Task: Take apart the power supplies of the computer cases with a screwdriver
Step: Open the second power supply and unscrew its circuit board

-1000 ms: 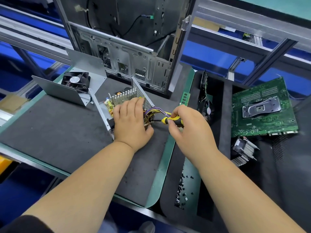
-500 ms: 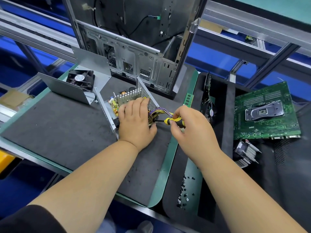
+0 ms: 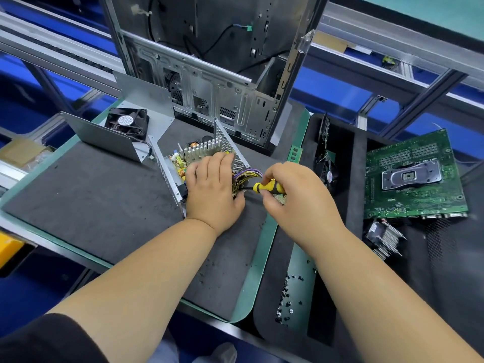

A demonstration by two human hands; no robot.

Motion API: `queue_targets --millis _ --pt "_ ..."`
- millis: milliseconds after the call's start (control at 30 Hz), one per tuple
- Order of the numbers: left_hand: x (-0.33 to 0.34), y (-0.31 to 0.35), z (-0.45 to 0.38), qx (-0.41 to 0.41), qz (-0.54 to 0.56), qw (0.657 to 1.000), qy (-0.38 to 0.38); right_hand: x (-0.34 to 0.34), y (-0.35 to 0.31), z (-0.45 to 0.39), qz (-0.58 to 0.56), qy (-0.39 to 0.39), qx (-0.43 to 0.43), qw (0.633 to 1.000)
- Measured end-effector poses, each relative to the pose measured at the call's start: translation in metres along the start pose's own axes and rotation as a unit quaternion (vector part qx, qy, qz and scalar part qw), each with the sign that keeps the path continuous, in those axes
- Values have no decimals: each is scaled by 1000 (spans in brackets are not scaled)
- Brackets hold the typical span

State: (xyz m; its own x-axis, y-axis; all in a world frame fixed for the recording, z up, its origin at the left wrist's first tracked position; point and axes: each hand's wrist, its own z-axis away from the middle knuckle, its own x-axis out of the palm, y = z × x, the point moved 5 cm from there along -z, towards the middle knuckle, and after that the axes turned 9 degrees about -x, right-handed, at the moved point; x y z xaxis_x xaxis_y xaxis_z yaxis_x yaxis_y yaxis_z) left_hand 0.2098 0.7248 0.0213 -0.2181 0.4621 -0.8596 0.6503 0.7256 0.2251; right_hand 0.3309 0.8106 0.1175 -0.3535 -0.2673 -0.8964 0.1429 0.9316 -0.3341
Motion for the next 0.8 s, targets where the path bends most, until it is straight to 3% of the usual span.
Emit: queue_targets --millis 167,800 --pt "1 0 0 -1 0 1000 1 -1 0 -6 -39 1 20 999" --pt "-3 2 1 -3 13 1000 -6 -1 -6 -17 21 -9 28 999"
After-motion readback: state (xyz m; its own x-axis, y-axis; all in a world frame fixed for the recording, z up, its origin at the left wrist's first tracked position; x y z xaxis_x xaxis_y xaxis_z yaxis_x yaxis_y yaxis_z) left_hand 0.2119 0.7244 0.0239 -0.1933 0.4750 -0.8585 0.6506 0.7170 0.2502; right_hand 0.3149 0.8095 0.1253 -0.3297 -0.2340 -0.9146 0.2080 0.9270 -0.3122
